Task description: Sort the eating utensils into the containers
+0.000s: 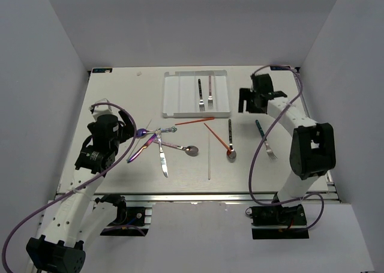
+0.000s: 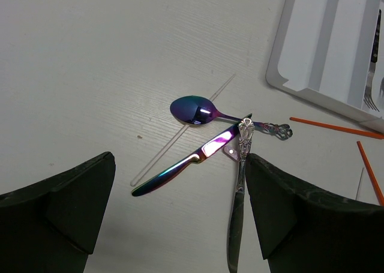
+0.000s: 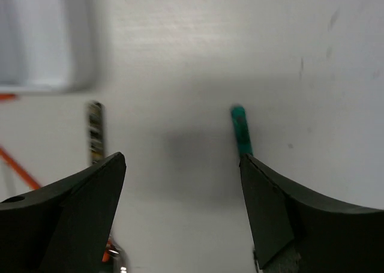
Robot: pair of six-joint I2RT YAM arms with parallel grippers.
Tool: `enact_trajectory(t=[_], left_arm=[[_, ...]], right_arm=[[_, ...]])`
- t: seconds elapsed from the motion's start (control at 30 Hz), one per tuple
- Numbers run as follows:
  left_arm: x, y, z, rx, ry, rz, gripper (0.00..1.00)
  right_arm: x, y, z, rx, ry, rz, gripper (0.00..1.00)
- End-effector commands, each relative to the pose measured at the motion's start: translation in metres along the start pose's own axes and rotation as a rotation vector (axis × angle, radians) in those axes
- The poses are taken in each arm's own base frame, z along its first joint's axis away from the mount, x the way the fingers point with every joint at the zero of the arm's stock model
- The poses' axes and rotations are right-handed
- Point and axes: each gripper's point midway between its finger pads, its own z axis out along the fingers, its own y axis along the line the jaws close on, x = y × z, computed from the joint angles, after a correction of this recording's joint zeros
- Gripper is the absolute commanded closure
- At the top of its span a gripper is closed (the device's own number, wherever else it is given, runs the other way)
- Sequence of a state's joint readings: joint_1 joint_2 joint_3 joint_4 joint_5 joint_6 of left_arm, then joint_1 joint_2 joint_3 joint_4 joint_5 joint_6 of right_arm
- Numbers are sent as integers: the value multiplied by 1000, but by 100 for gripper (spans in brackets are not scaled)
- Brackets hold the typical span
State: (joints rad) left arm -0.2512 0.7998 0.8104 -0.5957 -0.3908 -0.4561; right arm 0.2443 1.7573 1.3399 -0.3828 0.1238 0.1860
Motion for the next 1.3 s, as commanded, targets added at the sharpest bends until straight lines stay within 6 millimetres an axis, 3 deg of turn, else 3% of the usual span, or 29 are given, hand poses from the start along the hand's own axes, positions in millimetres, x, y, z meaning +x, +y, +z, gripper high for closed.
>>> enact_trajectory(t=[0.0, 0.03, 0.33, 0.43, 0.6, 0.67, 0.7, 0.77, 0.87, 0.93, 1.0, 1.03, 1.07, 1.13, 1.17, 1.27], left_arm=[[-1, -4, 1, 19, -8, 3, 2], [-2, -4, 1, 21, -8, 3, 2], [3, -6, 4, 24, 10, 10, 2], [4, -6, 6, 19, 19, 14, 2], [7, -6, 9, 13, 29, 19, 2], [8, -6, 10, 14, 34, 21, 2], [9, -6, 11, 13, 40, 23, 2], [10, -7, 12, 12, 49, 28, 2], [9, -6, 11, 9, 40, 25, 2], [7, -5, 10, 7, 31, 21, 2], [6, -5, 10, 2, 30, 21, 2], [7, -4, 11, 0, 32, 21, 2], [8, -3, 12, -7, 35, 25, 2], [8, -3, 13, -12, 39, 26, 2], [10, -1, 14, -21, 44, 29, 2], [10, 0, 14, -28, 43, 28, 2]], right_arm=[[71, -54, 9, 175, 149, -60, 19], [85, -65, 11, 200, 188, -43, 21], [102, -89, 23, 239, 250, 4, 30], [115, -85, 33, 161, 294, 46, 50], [145, -85, 37, 131, 396, 70, 70], [148, -85, 35, 130, 406, 74, 80], [146, -81, 34, 112, 402, 84, 96], [135, -73, 30, 77, 365, 105, 100], [79, -29, 11, -134, 187, 168, 100], [20, 8, -14, -268, -9, 211, 100], [-19, 51, -38, -460, -128, 233, 100], [-59, 72, -52, -561, -244, 263, 100], [-65, 93, -47, -614, -238, 266, 100], [-91, 113, -39, -652, -267, 256, 100], [-113, 127, -24, -644, -277, 258, 100], [-147, 151, 4, -648, -291, 260, 100]])
